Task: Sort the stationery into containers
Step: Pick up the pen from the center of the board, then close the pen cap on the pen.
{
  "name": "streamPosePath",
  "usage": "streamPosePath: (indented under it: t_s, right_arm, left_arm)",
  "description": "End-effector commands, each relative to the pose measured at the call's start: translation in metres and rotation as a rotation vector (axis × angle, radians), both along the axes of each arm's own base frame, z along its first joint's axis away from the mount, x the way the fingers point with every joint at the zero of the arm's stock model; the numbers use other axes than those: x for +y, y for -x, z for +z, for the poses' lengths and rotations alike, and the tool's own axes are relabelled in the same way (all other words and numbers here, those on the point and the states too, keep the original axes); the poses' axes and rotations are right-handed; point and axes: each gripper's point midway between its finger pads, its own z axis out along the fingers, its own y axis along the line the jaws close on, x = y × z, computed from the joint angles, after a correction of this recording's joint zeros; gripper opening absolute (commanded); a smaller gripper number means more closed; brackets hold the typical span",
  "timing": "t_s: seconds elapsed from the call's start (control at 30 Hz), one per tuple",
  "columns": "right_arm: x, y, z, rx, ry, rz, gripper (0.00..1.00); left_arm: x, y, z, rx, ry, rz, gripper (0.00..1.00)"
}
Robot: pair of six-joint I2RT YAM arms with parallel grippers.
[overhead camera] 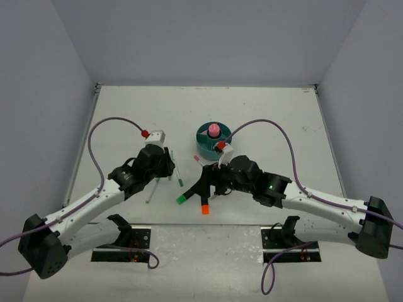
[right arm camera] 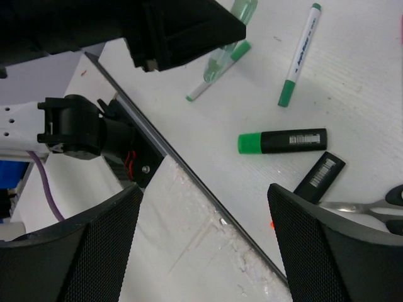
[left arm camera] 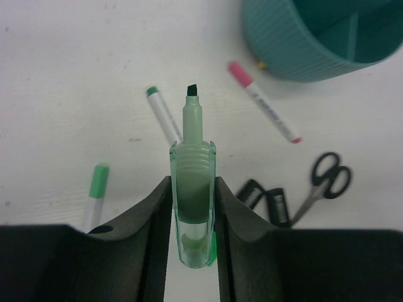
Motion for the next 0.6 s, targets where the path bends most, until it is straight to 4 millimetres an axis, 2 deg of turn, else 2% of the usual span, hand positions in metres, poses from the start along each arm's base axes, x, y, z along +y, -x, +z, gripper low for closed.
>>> streamPosePath:
  t_s: [0.0, 0.07, 0.13, 0.23, 0.27, 0.4, 0.47, 0.57]
  right_arm:
    - [0.028, 0.005, 0.037, -0.047, -0.166, 0.047, 0.83]
    - [0.038, 0.011, 0.047, -0.071, -0.181, 0.057, 0.82]
    - [0.044, 0.006, 0.053, -0.1, -0.161, -0.003, 0.8]
    - [0.048, -0.005, 0.061, -0.112, -0.128, -0.082, 0.73]
    - [0.047, -0.008, 0.055, -0.102, -0.101, -0.107, 0.68]
    - [0.036, -0.026, 0.057, -0.116, -0.072, -0.227, 0.57]
    - [0.029, -0.032, 0.055, -0.125, -0.053, -0.267, 0.51]
    - [0.016, -0.037, 0.044, -0.118, 0.006, -0.326, 0.5]
  left_arm:
    - [-0.034, -0.002, 0.084, -0.156, 0.294, -0.018, 0.0]
    - [-0.045, 0.002, 0.112, -0.207, 0.413, -0.021, 0.0]
    - [-0.057, 0.009, 0.132, -0.235, 0.515, -0.046, 0.0]
    - [-0.075, 0.018, 0.15, -0.241, 0.592, -0.082, 0.0]
    - [-0.084, 0.024, 0.154, -0.236, 0.618, -0.103, 0.0]
    - [-0.107, 0.036, 0.159, -0.215, 0.66, -0.156, 0.0]
    - [-0.112, 0.039, 0.159, -0.21, 0.672, -0.167, 0.0]
    - [-0.113, 0.039, 0.161, -0.222, 0.676, -0.162, 0.0]
